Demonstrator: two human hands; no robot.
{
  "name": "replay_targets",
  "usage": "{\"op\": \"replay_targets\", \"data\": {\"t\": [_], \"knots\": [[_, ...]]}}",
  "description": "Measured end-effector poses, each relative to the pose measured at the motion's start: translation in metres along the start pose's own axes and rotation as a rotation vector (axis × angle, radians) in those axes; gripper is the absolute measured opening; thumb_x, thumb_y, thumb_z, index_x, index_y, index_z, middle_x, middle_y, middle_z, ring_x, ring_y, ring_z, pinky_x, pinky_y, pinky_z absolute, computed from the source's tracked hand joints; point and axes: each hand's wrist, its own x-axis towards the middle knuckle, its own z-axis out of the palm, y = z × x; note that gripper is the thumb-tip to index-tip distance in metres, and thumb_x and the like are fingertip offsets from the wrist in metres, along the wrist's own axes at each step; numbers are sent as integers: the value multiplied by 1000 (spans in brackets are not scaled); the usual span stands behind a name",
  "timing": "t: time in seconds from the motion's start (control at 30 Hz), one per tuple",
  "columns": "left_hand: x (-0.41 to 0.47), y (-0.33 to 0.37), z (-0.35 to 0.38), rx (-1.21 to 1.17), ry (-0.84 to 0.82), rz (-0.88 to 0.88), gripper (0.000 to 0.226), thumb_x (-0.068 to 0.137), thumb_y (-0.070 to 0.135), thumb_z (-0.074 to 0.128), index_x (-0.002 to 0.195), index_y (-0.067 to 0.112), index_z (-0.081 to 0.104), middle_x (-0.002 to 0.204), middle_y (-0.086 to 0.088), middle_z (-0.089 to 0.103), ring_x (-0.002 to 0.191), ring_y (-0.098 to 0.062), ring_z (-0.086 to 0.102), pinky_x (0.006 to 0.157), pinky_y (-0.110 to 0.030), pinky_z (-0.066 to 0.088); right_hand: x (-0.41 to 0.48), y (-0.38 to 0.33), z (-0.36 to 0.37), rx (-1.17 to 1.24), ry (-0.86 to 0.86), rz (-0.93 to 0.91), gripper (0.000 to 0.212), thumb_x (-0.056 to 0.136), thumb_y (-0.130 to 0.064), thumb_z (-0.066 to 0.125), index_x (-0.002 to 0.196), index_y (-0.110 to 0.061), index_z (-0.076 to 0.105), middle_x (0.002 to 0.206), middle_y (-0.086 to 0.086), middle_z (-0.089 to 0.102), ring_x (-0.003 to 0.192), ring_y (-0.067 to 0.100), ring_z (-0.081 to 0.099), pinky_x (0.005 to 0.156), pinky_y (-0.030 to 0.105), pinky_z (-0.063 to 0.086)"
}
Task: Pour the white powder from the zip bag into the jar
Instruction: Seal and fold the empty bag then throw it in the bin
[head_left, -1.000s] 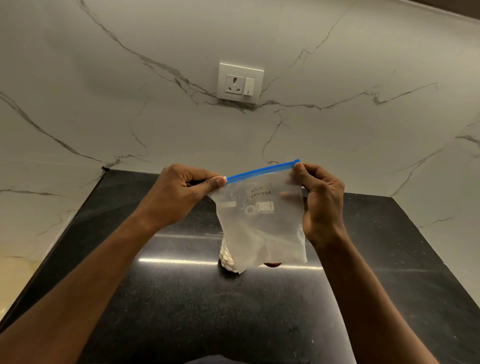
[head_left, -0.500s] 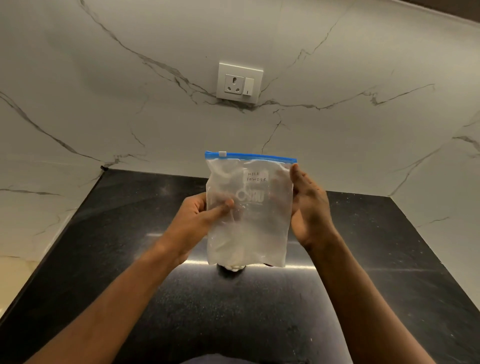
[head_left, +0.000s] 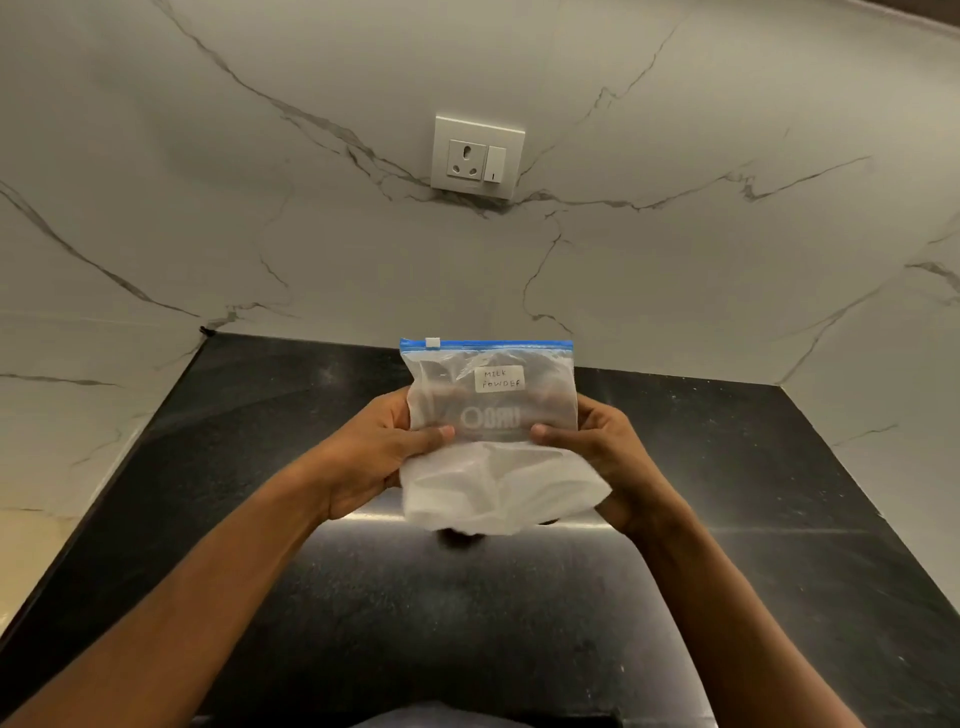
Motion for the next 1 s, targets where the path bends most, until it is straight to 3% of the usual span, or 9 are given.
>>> {"op": "replay_targets", "data": {"t": [0.13, 0.23, 0.43, 0.53, 0.63, 0.73, 0.83, 0.93, 1.0], "knots": [[0, 4, -2, -57, -25, -1, 33, 95, 16, 70, 127, 21, 74, 126, -13, 76, 104, -29, 76, 85, -47, 64, 1, 2, 2, 107, 65, 60, 20, 83, -15, 79, 101, -9, 83, 112, 20, 79, 91, 32, 79, 72, 37, 65], [0, 3, -4, -40, 49, 21, 36, 95, 22, 73, 131, 17, 72, 127, -14, 76, 110, -32, 74, 85, -48, 63, 0, 6, 4, 61, 64, 115, 32, 87, -29, 78, 113, -10, 79, 117, 19, 78, 95, 34, 75, 81, 44, 59], [-3, -8, -14, 32, 67, -24, 45, 86, 6, 83, 128, 16, 70, 120, -9, 79, 107, -29, 78, 76, -42, 67, -2, 9, 1, -21, 18, 113, 33, 93, 2, 71, 120, -17, 76, 118, 14, 79, 104, 42, 76, 77, 49, 66], [0, -10, -16, 47, 82, -28, 30, 92, -2, 73, 120, 9, 77, 117, -15, 79, 99, -30, 79, 78, -43, 67, -3, 8, 3, 45, 25, 119, 35, 99, 9, 54, 110, -13, 79, 115, 19, 79, 74, 33, 73, 62, 36, 57], [0, -7, -17, -162, 88, -82, 29, 101, 2, 59, 125, 8, 75, 106, -14, 81, 69, -13, 76, 53, -22, 61, 1, 13, 6, 368, 193, 225, 34, 106, 1, 41, 103, -7, 73, 98, 19, 82, 51, 11, 68, 43, 19, 54], [-8, -10, -27, -398, -99, -61, 46, 95, 3, 62, 139, 16, 67, 132, -18, 72, 100, -22, 79, 73, -30, 66, 4, 21, 7, 656, 293, 316, 19, 106, -3, 42, 104, -3, 60, 90, 23, 81, 56, 13, 77, 49, 22, 62], [-12, -17, -38, -165, -281, -11, 74, 81, 13, 78, 150, 26, 55, 149, -10, 62, 136, -29, 62, 107, -45, 55, 4, 29, 7, 710, 301, 354, 17, 104, -1, 41, 106, 1, 58, 90, 25, 80, 59, 17, 79, 47, 25, 62], [-5, -22, -25, 99, -73, 12, 88, 65, 34, 92, 145, 31, 55, 135, 4, 72, 126, -19, 68, 97, -31, 60, 3, 36, 11, 637, 295, 419, 20, 104, -4, 42, 107, -1, 61, 94, 23, 81, 61, 18, 80, 52, 26, 64], [1, -21, -12, 79, 65, 73, 87, 57, 48, 96, 135, 30, 61, 122, 5, 77, 115, -16, 73, 87, -27, 62, 3, 40, 15, 578, 277, 425, 20, 104, -3, 42, 108, -4, 62, 94, 22, 82, 63, 18, 80, 51, 26, 64]]}}
